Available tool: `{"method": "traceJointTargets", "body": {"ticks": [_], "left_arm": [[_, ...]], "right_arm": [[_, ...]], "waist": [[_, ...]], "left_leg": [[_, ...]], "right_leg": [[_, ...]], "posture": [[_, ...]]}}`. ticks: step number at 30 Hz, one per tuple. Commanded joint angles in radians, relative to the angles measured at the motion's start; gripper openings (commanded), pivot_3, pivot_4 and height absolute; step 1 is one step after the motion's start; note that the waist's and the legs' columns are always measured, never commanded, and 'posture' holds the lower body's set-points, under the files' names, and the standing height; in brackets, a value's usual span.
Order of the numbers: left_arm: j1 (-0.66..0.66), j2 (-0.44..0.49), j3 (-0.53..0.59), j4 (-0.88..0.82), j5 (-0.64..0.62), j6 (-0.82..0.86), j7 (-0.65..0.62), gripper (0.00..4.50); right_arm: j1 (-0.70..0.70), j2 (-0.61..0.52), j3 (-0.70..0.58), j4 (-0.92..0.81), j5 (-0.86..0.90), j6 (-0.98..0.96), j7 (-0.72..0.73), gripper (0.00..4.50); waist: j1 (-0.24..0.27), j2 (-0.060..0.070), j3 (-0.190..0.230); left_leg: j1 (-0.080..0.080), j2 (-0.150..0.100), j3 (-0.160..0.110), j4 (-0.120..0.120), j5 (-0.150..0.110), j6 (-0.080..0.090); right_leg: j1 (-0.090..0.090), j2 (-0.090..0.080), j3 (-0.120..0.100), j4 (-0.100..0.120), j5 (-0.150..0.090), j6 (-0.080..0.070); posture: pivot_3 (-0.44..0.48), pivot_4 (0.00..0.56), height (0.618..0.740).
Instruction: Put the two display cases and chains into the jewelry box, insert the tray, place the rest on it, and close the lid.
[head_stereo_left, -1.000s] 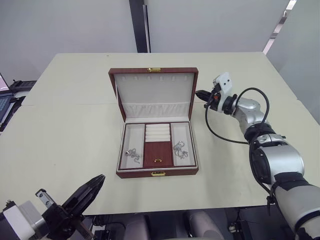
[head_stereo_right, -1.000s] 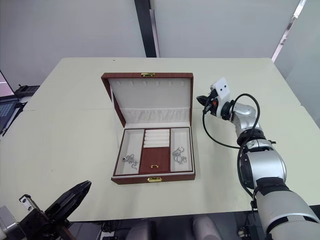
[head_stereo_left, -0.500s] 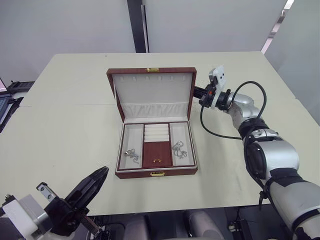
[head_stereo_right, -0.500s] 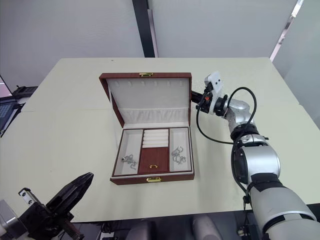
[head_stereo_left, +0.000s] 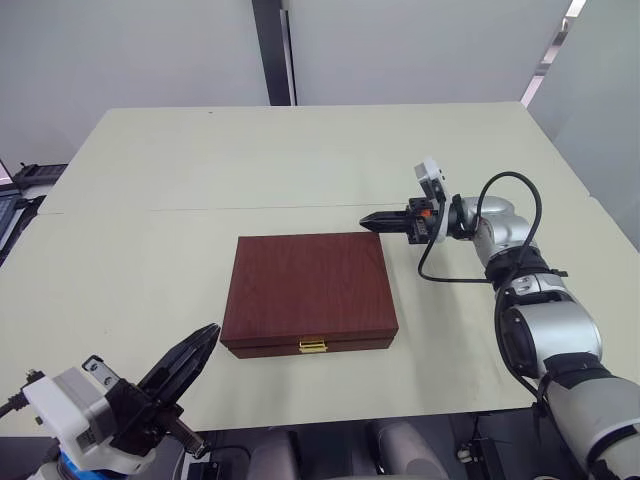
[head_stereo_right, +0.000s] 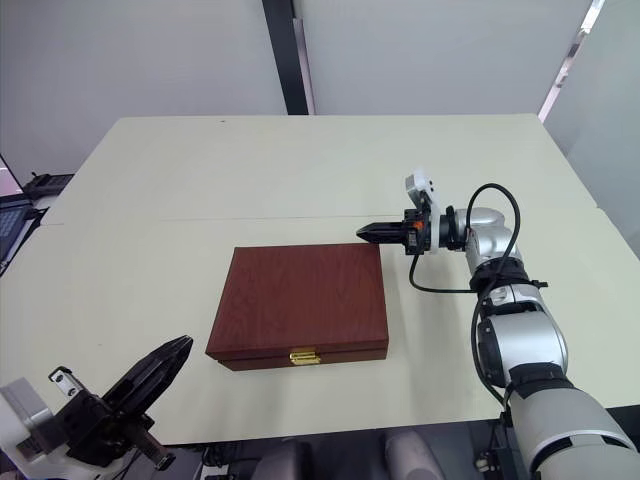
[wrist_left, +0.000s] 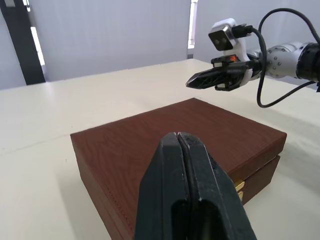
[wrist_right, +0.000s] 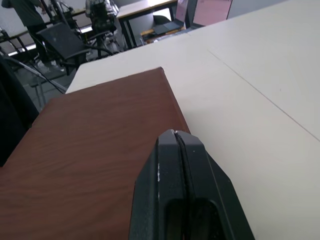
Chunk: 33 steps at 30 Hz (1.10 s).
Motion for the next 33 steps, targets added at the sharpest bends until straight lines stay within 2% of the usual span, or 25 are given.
{"method": "traceJointTargets", "body": {"ticks": [1,3,4,6,9,14,17,19,26,30,33], "left_arm": [[0.014,0.026,0.031,-0.015,-0.034,0.037,0.022,0.00],[0.004,0.051,0.060,0.000,-0.050,0.072,0.046,0.00],[-0.006,0.072,0.082,0.016,-0.061,0.096,0.055,0.38],[-0.039,0.111,0.126,0.060,-0.085,0.126,0.064,0.84],[-0.128,0.170,0.175,0.157,-0.104,0.165,0.072,1.86],[-0.277,0.237,0.145,0.314,-0.090,0.258,0.074,3.48],[-0.356,0.307,0.110,0.455,-0.037,0.308,0.026,4.48],[-0.440,0.327,0.093,0.582,-0.008,0.301,0.002,4.50],[-0.708,0.389,0.041,0.964,0.109,0.229,-0.126,4.50],[-0.761,0.425,-0.016,1.046,0.224,0.165,-0.155,4.50],[-0.775,0.447,-0.017,1.076,0.236,0.159,-0.207,4.50]], "right_arm": [[0.011,-0.016,-0.012,-0.043,0.006,-0.035,-0.048,0.03],[0.029,-0.021,-0.020,-0.072,0.017,-0.037,-0.076,0.03],[0.048,-0.031,-0.031,-0.106,0.030,-0.025,-0.091,0.19],[0.098,-0.060,-0.049,-0.193,0.055,0.013,-0.107,0.56],[0.189,-0.107,-0.070,-0.343,0.090,0.073,-0.143,1.41],[0.380,-0.187,-0.116,-0.552,0.119,0.104,-0.239,2.85],[0.522,-0.252,-0.151,-0.670,0.131,0.126,-0.277,3.82],[0.634,-0.297,-0.181,-0.746,0.134,0.132,-0.307,4.46],[0.855,-0.371,-0.275,-0.850,0.170,0.158,-0.398,4.46],[0.909,-0.378,-0.293,-0.871,0.187,0.161,-0.431,4.46],[0.927,-0.391,-0.293,-0.879,0.187,0.159,-0.442,4.46]], "waist": [[0.000,0.000,0.000],[0.000,0.000,0.000],[0.000,0.000,0.000],[0.002,0.000,0.000],[0.018,0.001,0.001],[0.027,0.001,0.001],[0.029,0.001,0.001],[0.031,0.002,0.001],[0.029,0.001,0.000],[0.024,0.001,0.000],[0.026,0.001,0.000]], "left_leg": [[0.000,0.000,0.000,0.000,0.000,0.000],[0.000,0.000,0.000,0.000,0.000,0.000],[0.000,0.000,0.000,0.000,0.000,0.000],[0.000,0.000,-0.001,0.000,0.000,0.000],[0.000,0.000,-0.001,0.000,0.000,0.000],[0.000,0.000,-0.001,0.000,0.000,0.000],[0.000,0.000,-0.002,0.000,0.000,0.000],[0.000,0.000,-0.002,0.000,0.000,0.000],[0.000,-0.001,-0.002,0.000,0.000,0.000],[0.000,0.000,0.000,0.000,0.000,0.000],[0.000,0.000,-0.001,0.000,0.000,0.000]], "right_leg": [[0.000,0.000,0.000,0.000,0.000,0.000],[0.000,0.000,0.000,0.000,0.000,0.000],[0.000,0.000,0.000,0.000,0.000,0.000],[0.000,0.000,0.000,0.000,0.000,0.000],[0.000,0.000,-0.001,0.000,0.000,0.000],[0.000,0.000,-0.002,0.000,0.000,0.000],[0.000,0.000,-0.002,0.000,0.000,0.000],[0.000,0.000,-0.002,0.000,0.000,0.000],[0.000,0.001,-0.002,0.001,0.000,0.001],[0.000,0.001,0.000,0.000,0.000,0.001],[0.000,0.001,-0.001,0.000,0.000,0.001]], "posture": [[0.000,0.150,0.740],[0.000,0.150,0.740],[0.000,0.150,0.740],[0.000,0.150,0.740],[0.000,0.150,0.740],[0.000,0.150,0.740],[0.000,0.150,0.740],[0.000,0.150,0.740],[0.000,0.150,0.740],[0.000,0.150,0.740],[0.000,0.150,0.740]]}}
